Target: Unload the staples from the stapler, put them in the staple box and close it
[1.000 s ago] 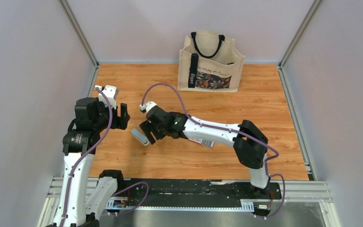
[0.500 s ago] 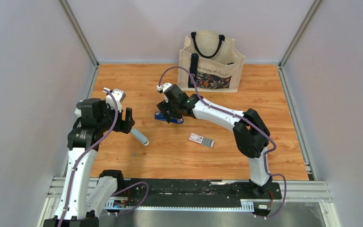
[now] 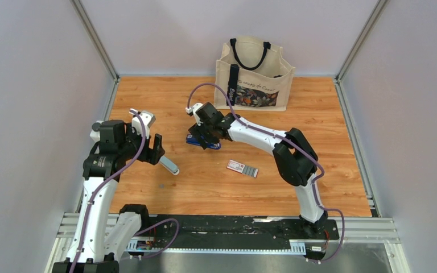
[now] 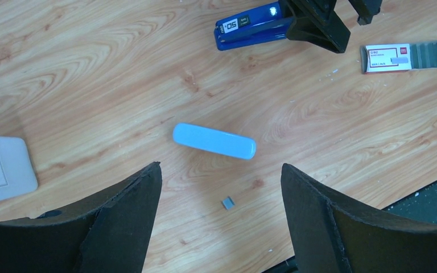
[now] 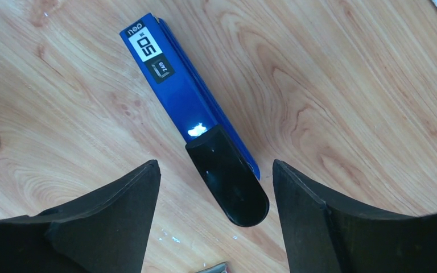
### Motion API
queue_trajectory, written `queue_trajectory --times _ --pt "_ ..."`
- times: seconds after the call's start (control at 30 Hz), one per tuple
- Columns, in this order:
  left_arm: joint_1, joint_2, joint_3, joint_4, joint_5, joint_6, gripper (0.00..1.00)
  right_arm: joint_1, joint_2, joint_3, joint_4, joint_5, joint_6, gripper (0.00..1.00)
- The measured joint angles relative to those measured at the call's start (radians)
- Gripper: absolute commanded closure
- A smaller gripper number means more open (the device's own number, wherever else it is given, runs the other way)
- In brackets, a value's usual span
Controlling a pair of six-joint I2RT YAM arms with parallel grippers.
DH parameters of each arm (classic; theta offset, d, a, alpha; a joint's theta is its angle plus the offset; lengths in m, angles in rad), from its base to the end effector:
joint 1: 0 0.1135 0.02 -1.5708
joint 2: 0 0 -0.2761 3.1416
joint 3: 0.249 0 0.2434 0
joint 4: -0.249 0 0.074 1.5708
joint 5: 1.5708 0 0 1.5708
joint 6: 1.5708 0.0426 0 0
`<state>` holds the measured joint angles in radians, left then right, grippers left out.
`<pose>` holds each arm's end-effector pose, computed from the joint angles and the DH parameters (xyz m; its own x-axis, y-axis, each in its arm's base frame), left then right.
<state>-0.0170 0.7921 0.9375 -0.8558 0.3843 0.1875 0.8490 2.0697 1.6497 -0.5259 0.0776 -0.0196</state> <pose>0.1365 -0.0183 0.3296 -0.5847 0.1828 -0.7904 0.4162 0.9039 -0.0989 0.3065 0.3432 0.2201 -0.5217 -0.6222 -0.5837 -0.7288 0.6807 -0.0743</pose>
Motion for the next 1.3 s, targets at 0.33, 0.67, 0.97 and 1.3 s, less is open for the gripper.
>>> queue_trajectory --times 0.33,0.67,0.97,1.3 --pt "0.0 -0.003 -0.016 0.001 0.031 0.015 0.14 -0.005 0.036 0.001 -0.004 -0.003 -0.012 0.55" --pt "-0.02 0.003 -0.055 0.012 0.053 0.051 0.14 -0.006 0.033 -0.012 0.017 -0.031 0.036 0.93" --pt "-0.256 0.132 -0.088 0.086 0.012 0.043 0.14 -0.006 -0.122 -0.236 0.1 -0.006 0.188 1.0" --pt "-0.312 0.268 -0.111 0.276 0.08 -0.004 0.13 -0.006 -0.357 -0.409 0.207 -0.002 0.378 1.0"
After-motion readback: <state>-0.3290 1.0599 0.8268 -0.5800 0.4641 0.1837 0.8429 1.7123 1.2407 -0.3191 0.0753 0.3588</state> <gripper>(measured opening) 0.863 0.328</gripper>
